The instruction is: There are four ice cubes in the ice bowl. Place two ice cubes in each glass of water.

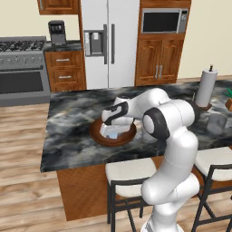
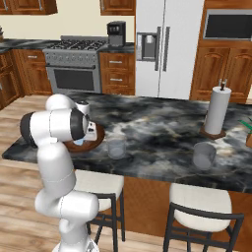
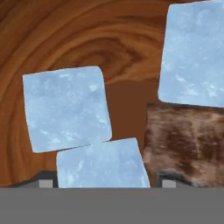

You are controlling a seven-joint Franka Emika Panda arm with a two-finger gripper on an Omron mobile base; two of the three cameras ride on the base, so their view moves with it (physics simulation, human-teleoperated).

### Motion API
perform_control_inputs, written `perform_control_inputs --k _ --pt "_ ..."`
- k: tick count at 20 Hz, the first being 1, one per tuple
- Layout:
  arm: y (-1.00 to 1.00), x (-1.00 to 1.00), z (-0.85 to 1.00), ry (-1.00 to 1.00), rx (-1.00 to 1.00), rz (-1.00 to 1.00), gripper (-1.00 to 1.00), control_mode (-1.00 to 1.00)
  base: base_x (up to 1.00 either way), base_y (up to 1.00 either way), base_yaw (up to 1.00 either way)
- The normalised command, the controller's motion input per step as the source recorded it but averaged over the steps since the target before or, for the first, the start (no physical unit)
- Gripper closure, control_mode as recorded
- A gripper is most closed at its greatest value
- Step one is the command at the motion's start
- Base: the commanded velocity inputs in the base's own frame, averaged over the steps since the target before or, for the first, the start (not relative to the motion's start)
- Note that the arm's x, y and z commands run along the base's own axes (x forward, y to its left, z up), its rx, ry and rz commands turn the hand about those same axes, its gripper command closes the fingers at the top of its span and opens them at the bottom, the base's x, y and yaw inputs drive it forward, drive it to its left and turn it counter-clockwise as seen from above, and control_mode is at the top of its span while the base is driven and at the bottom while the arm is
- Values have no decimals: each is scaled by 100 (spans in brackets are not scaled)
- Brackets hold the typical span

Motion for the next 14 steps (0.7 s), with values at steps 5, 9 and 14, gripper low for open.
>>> perform_control_inputs --k 5,9,14 --pt "8 -6 -31 17 0 0 100 -100 0 0 0" --pt "4 0 -10 2 7 0 100 -100 0 0 0" --pt "-5 -36 28 -7 19 -1 100 -100 0 0 0"
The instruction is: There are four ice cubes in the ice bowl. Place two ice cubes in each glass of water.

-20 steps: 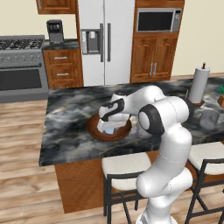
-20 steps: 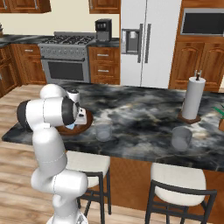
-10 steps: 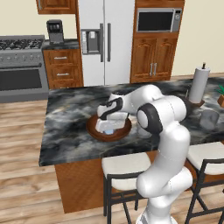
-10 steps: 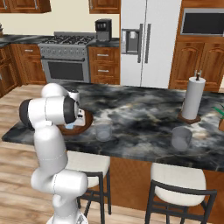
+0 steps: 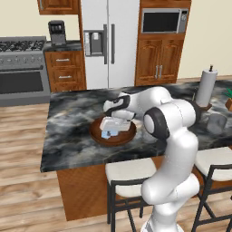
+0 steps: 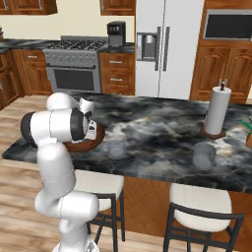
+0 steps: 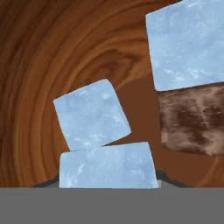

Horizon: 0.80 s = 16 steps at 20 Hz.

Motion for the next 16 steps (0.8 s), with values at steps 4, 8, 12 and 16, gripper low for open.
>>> perform_control_inputs --k 4,8,12,16 --pt "-2 -93 65 -22 16 -14 100 -100 0 0 0" --pt "0 -93 78 -16 -4 -15 100 -100 0 0 0" --pt "-19 -100 64 -9 -20 -27 100 -100 0 0 0" --pt "-33 -69 74 -7 -21 -45 100 -100 0 0 0"
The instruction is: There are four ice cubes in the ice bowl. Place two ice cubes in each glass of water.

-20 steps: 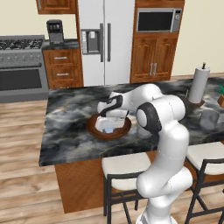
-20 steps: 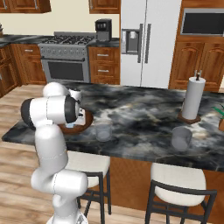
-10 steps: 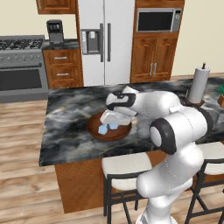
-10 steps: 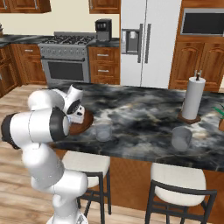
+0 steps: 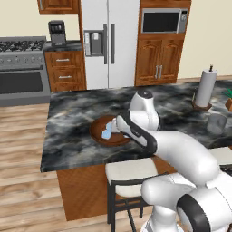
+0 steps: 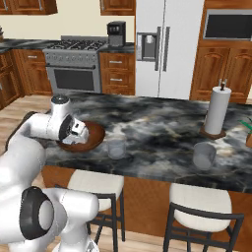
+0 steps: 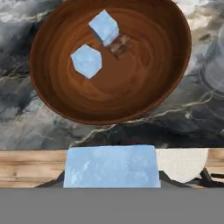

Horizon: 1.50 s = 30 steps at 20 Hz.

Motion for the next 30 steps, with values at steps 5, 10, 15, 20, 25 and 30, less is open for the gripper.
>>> perform_control_inputs --k 5,10,15,20,25,30 --pt "-15 -28 88 -27 -4 -54 100 -100 0 0 0" --pt "-28 -2 83 -12 -6 -54 100 -100 0 0 0" --pt "-82 0 40 3 -9 -50 100 -100 0 0 0" --pt "-100 6 26 18 1 -25 100 -100 0 0 0" --pt "-100 0 12 10 8 -11 100 -100 0 0 0" --pt "-100 0 5 5 5 -1 100 -100 0 0 0"
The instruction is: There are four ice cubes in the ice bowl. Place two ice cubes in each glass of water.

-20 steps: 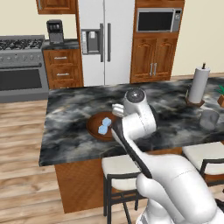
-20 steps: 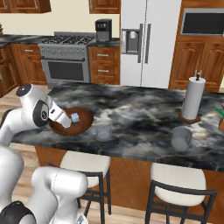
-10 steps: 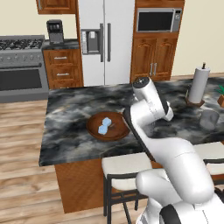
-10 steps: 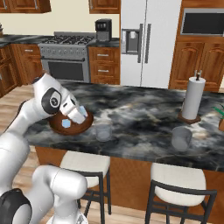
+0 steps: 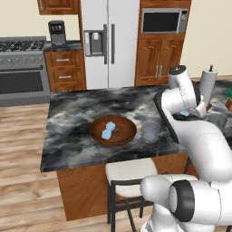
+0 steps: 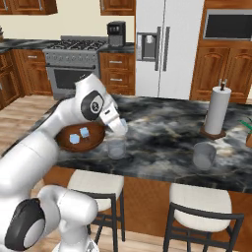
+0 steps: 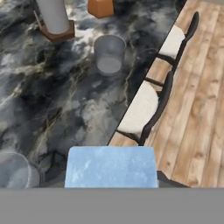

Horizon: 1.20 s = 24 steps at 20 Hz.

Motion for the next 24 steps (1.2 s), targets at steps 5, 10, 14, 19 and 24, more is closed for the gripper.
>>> perform_control_inputs --k 5,10,14,19,24 --pt "-100 0 0 0 10 0 100 -100 0 0 0" --pt "-100 2 -3 0 3 0 100 -100 0 0 0" --pt "-96 18 -21 0 1 0 100 -100 0 0 0" --pt "-83 22 -29 0 2 1 100 -100 0 0 0" --pt "-72 23 -18 0 0 7 100 -100 0 0 0"
